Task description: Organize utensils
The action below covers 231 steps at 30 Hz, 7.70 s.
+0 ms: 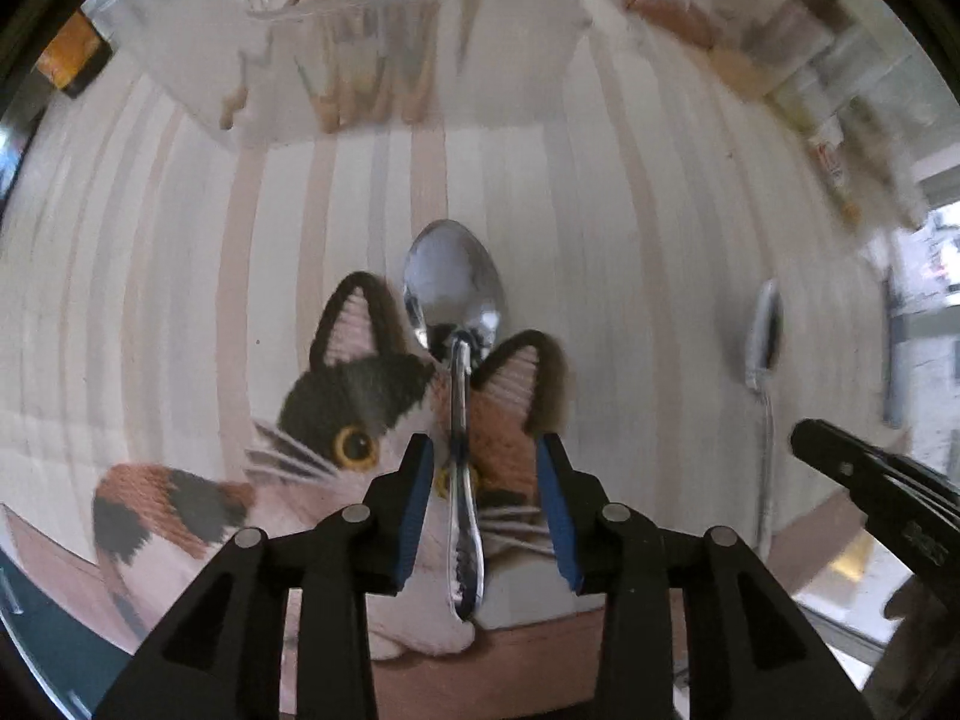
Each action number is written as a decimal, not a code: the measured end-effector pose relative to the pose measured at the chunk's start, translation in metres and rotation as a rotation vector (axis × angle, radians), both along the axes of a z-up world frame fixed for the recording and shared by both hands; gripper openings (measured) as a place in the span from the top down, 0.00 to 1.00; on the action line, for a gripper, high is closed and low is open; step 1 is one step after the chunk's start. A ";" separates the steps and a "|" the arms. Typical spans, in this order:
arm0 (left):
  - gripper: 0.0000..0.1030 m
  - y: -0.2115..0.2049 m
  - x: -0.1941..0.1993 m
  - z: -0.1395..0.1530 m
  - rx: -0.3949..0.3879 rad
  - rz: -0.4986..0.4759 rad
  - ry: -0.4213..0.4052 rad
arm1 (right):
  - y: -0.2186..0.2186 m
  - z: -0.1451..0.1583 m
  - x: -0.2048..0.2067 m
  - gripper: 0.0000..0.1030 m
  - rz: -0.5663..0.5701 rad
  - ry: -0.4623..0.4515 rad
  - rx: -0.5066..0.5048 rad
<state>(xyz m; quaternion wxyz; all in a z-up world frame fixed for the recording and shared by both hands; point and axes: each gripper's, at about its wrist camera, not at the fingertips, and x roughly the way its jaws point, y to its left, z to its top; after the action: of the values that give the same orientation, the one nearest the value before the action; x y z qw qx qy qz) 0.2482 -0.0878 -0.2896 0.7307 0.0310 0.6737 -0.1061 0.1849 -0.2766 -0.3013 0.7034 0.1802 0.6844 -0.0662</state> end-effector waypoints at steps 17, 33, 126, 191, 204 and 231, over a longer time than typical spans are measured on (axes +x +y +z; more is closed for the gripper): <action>0.96 0.027 -0.007 -0.002 0.064 0.004 -0.042 | 0.041 -0.008 0.014 0.94 0.167 -0.028 -0.181; 1.00 0.052 -0.013 0.075 -0.033 0.057 -0.157 | 0.001 0.061 -0.003 0.94 0.033 -0.174 -0.068; 0.00 0.105 -0.031 0.243 0.094 0.208 -0.625 | 0.123 0.245 0.038 0.00 0.143 -0.563 -0.393; 0.00 0.112 -0.131 0.301 0.080 0.193 -0.707 | 0.151 0.330 -0.074 0.00 0.125 -0.699 -0.402; 0.00 0.113 -0.132 0.302 0.077 0.194 -0.708 | 0.145 0.328 -0.074 0.00 0.125 -0.698 -0.401; 0.00 0.115 -0.134 0.303 0.078 0.201 -0.709 | 0.141 0.328 -0.076 0.00 0.127 -0.699 -0.402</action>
<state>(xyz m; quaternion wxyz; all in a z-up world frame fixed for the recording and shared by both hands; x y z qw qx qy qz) 0.1144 0.0271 0.0136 0.9238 0.0274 0.3818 0.0094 0.1085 -0.1361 0.0263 0.9174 0.0081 0.3875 -0.0898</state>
